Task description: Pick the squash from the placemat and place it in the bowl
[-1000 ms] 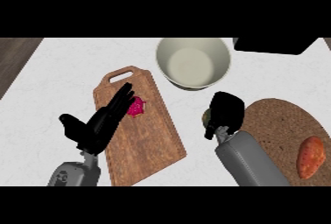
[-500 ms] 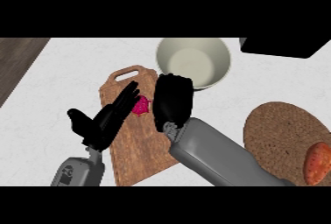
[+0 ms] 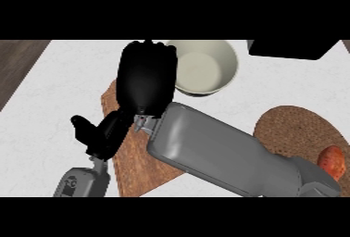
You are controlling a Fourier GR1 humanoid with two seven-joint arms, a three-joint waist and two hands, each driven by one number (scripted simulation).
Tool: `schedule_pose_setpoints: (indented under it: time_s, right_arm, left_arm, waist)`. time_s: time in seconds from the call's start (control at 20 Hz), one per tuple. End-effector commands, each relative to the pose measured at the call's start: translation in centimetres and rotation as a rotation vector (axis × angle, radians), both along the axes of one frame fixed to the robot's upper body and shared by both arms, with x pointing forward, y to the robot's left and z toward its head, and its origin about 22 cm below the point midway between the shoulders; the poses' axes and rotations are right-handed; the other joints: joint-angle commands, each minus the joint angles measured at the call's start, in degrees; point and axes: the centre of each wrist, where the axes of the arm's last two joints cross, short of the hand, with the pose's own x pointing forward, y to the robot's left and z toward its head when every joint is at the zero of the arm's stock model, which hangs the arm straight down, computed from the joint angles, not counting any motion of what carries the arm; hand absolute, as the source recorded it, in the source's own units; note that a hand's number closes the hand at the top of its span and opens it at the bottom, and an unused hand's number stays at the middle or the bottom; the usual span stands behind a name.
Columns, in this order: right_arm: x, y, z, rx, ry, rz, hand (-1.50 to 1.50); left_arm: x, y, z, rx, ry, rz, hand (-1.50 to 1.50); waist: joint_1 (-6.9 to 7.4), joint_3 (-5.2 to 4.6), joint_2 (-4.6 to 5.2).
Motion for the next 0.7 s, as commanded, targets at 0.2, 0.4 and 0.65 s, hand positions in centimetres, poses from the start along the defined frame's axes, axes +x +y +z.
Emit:
schedule_pose_setpoints:
  time_s: [0.2,0.4,0.65]
  right_arm:
    - [0.6,2.6,4.7,0.088,-0.043,-0.232,1.5]
    - [2.6,2.5,5.1,0.095,-0.071,-0.279,1.5]
    - [5.4,1.4,5.6,0.153,-0.058,-0.286,1.5]
  left_arm:
    - [-0.3,0.8,-0.4,0.007,-0.018,0.026,0.0]
    - [-0.3,0.3,0.2,0.005,-0.019,0.038,0.0]
    - [-1.0,1.3,-0.3,0.005,-0.017,0.042,0.0]
  waist:
    - [-1.18,0.05,0.33]
    - [-1.88,0.09,0.52]
    - [-2.38,0.15,0.69]
